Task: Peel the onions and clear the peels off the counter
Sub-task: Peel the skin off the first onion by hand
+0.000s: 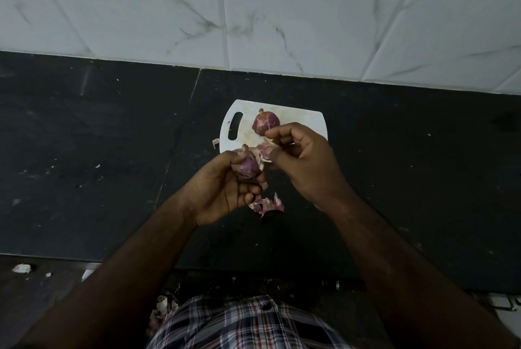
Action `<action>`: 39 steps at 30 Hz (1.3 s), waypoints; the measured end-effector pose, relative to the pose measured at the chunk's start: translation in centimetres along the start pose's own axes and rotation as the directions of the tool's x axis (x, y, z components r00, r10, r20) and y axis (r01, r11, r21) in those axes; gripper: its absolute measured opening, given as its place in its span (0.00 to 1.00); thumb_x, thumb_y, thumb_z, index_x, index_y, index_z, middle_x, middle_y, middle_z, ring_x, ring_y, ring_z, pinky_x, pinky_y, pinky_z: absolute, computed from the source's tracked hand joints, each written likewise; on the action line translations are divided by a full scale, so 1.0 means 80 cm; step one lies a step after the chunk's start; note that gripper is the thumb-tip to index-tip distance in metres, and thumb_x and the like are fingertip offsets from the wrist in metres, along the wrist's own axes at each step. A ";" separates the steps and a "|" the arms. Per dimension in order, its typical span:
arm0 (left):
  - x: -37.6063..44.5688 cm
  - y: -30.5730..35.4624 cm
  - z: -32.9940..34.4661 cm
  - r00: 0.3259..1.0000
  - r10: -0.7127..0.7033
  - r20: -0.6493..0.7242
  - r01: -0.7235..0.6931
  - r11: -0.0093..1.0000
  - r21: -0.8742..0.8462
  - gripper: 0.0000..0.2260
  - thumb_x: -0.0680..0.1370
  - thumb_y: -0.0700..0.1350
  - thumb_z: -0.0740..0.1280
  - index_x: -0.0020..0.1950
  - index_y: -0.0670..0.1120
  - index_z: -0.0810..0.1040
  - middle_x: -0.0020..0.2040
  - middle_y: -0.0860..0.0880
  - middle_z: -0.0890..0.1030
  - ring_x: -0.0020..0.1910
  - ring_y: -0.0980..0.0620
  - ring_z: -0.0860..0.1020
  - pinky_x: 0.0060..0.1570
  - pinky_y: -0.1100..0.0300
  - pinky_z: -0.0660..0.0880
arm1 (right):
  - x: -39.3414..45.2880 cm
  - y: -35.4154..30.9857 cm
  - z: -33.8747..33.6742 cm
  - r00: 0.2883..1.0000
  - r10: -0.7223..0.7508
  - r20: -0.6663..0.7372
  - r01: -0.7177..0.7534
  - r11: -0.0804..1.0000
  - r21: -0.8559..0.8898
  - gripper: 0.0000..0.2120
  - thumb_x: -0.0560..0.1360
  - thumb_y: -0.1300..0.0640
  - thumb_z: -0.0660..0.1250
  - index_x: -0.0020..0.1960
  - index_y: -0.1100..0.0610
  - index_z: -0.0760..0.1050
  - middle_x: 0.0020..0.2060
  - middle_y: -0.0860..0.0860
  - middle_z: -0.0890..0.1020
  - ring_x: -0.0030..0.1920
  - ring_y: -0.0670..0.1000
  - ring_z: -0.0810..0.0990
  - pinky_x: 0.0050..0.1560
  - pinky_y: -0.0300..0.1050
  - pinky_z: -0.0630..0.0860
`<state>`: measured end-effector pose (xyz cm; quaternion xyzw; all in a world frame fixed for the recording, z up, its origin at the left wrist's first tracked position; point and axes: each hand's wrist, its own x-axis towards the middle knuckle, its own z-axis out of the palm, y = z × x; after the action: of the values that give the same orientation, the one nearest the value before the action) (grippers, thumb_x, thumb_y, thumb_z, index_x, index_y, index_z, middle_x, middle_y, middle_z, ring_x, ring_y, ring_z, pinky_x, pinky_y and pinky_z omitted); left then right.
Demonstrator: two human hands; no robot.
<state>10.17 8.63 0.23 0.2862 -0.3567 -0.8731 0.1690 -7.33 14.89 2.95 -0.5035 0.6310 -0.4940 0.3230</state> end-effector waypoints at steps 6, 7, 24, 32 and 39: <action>0.000 -0.002 0.003 0.997 0.079 -0.002 -0.079 0.993 0.093 0.17 0.75 0.44 0.70 0.62 0.48 0.72 0.44 0.45 0.83 0.37 0.50 0.80 0.33 0.61 0.76 | -0.001 -0.001 0.006 0.999 0.038 0.011 -0.038 0.999 0.001 0.14 0.72 0.61 0.75 0.56 0.52 0.80 0.50 0.46 0.85 0.50 0.45 0.84 0.52 0.52 0.83; 0.001 -0.002 0.001 0.996 0.089 -0.015 -0.087 0.991 0.098 0.19 0.74 0.42 0.71 0.64 0.47 0.73 0.46 0.44 0.83 0.37 0.50 0.80 0.33 0.62 0.77 | 0.000 -0.001 0.007 0.999 0.039 0.008 -0.039 0.999 0.005 0.15 0.71 0.62 0.75 0.56 0.52 0.80 0.50 0.46 0.85 0.50 0.45 0.84 0.52 0.51 0.83; 0.001 -0.006 -0.023 0.995 0.096 0.021 -0.095 0.994 -0.055 0.25 0.70 0.42 0.72 0.66 0.40 0.74 0.44 0.45 0.82 0.37 0.51 0.81 0.35 0.64 0.79 | 0.004 0.017 0.003 0.993 -0.032 -0.116 0.003 0.971 -0.240 0.10 0.72 0.60 0.74 0.52 0.52 0.81 0.46 0.43 0.84 0.46 0.40 0.82 0.48 0.38 0.80; 0.003 -0.009 -0.025 0.993 0.077 0.089 -0.071 0.995 -0.073 0.29 0.65 0.42 0.76 0.65 0.39 0.73 0.42 0.45 0.80 0.34 0.53 0.78 0.33 0.65 0.76 | 0.005 0.022 0.002 0.988 -0.064 -0.143 0.007 0.929 -0.369 0.08 0.73 0.62 0.73 0.52 0.55 0.81 0.47 0.45 0.84 0.49 0.43 0.82 0.51 0.36 0.78; 0.002 -0.009 -0.035 0.991 0.082 0.104 -0.067 0.988 -0.140 0.32 0.63 0.43 0.77 0.67 0.40 0.77 0.47 0.42 0.80 0.34 0.52 0.78 0.34 0.63 0.77 | 0.008 0.039 -0.007 0.989 0.001 -0.145 -0.067 0.892 -0.447 0.07 0.74 0.61 0.72 0.52 0.56 0.81 0.48 0.49 0.84 0.51 0.47 0.82 0.52 0.43 0.79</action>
<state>11.70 7.56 -2.03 0.2122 -0.3156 -0.9028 0.2009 -8.99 14.43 0.25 -0.5172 0.7583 -0.3629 0.1606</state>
